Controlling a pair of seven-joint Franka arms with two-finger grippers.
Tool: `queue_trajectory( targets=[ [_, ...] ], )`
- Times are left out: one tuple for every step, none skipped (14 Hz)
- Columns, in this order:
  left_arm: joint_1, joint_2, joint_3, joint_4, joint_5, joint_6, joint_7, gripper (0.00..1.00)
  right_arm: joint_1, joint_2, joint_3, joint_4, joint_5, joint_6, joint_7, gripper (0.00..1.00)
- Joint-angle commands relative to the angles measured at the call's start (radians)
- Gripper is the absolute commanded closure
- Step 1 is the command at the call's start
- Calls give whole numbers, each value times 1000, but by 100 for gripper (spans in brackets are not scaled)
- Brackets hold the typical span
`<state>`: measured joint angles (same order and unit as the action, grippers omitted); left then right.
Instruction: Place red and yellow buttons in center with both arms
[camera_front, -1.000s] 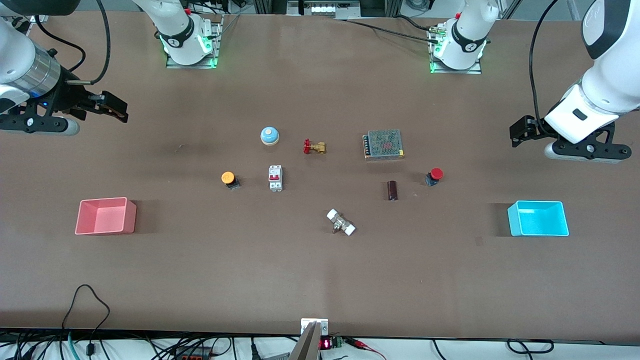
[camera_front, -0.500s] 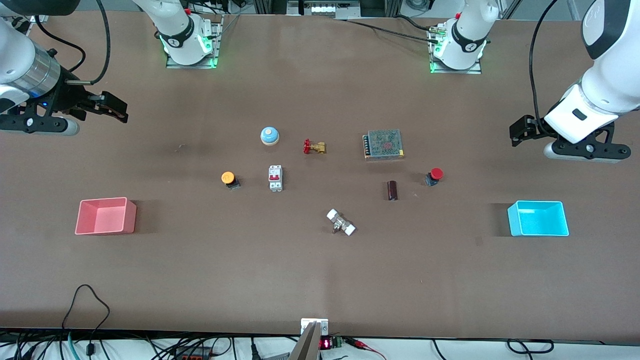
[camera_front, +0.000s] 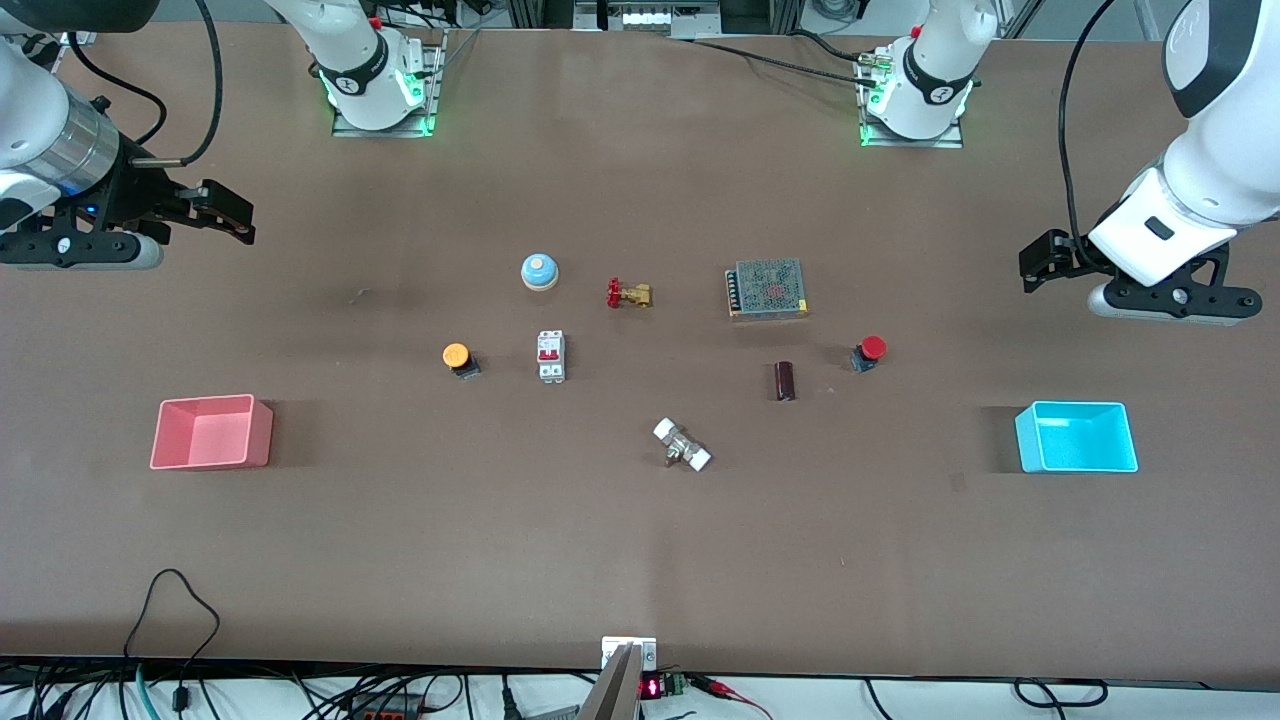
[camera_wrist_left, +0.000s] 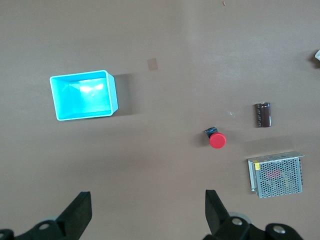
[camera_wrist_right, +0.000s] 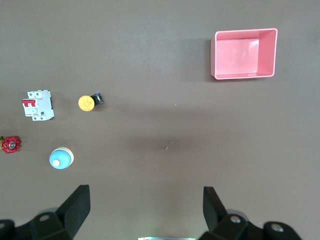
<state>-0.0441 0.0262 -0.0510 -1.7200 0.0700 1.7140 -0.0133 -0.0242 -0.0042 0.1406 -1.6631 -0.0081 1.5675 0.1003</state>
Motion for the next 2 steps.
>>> queue_trajectory(
  targets=[
    [-5, -15, 0, 7, -15, -30, 18, 0, -6, -2, 1, -3, 3, 9, -22, 0],
    [-5, -15, 0, 10, -15, -31, 18, 0, -6, -2, 1, -3, 3, 8, -22, 0]
  ],
)
